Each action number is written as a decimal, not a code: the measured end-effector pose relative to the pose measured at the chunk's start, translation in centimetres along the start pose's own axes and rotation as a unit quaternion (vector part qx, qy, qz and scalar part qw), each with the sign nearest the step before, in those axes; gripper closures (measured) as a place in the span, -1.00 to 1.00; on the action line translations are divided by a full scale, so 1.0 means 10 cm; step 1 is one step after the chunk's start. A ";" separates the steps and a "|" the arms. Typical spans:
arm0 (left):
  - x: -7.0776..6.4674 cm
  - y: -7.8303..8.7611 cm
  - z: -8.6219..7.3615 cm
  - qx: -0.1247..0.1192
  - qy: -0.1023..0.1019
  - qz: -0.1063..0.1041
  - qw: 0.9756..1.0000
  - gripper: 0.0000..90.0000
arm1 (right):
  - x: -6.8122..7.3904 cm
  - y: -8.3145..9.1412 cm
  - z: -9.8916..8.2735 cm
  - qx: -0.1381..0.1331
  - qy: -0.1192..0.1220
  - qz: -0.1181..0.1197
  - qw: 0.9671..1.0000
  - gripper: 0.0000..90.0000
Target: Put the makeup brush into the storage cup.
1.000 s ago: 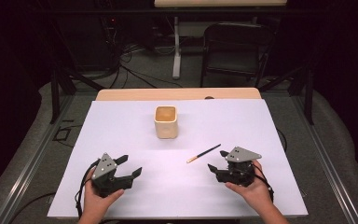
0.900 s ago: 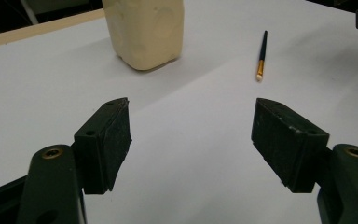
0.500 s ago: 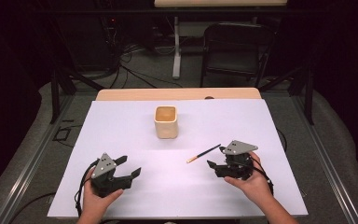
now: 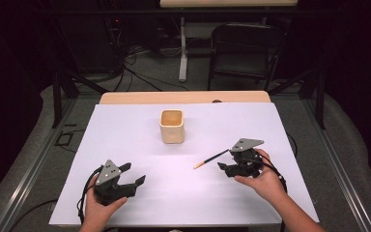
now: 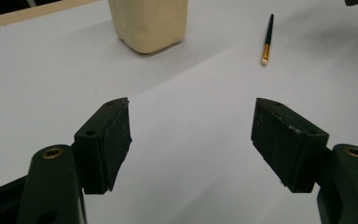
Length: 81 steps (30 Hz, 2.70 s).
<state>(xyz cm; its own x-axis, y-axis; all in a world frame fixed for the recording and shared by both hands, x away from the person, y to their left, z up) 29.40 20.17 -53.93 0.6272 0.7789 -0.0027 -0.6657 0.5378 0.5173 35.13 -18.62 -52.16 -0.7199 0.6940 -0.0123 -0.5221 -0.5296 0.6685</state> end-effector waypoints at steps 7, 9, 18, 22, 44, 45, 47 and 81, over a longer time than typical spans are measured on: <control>0.01 0.01 -0.01 0.003 0.001 0.002 1.000 -0.37 | -0.09 -0.01 0.03 0.014 -0.012 0.003 1.000 -0.24; 0.01 0.00 -0.01 0.003 0.002 0.002 1.000 -0.37 | -0.11 0.00 0.05 0.019 -0.009 0.000 1.000 -0.24; 0.02 -0.01 -0.01 0.004 0.004 0.000 1.000 -0.37 | -0.18 0.03 0.19 0.017 -0.002 -0.003 1.000 -0.19; 0.02 -0.01 -0.01 0.004 0.004 -0.001 1.000 -0.37 | -0.18 0.03 0.22 0.034 0.003 -0.002 0.999 -0.21; 0.03 -0.02 -0.01 0.008 0.006 -0.002 1.000 -0.37 | -0.35 -0.13 0.22 0.086 -0.004 0.011 0.996 -0.23; 0.03 -0.03 -0.01 0.008 0.005 -0.003 1.000 -0.37 | -0.35 -0.13 0.21 0.090 -0.004 0.013 0.996 -0.23; 0.02 -0.03 -0.01 0.008 0.006 -0.003 1.000 -0.37 | -0.36 -0.15 0.21 0.092 -0.003 0.014 0.996 -0.23; 0.01 -0.05 -0.02 0.020 0.003 -0.006 1.000 -0.37 | -0.27 -0.27 0.36 0.197 0.070 0.048 0.977 -0.17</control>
<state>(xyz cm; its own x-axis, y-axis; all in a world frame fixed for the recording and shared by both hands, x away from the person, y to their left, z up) 29.76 20.03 -54.34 0.6325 0.7744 -0.0141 -0.6414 0.5339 0.5510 40.17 -17.27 -51.24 -0.8265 0.5627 -0.0187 -0.2523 -0.3405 0.9057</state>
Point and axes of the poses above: each handheld gripper's, and its own axes: y roughly backward along the jaws, z roughly out of its top, x roughly to its left, the point moved 3 cm from there along -y, roughly forward along the jaws, and after that the axes turned 3 degrees about z, right-handed, at the moved point
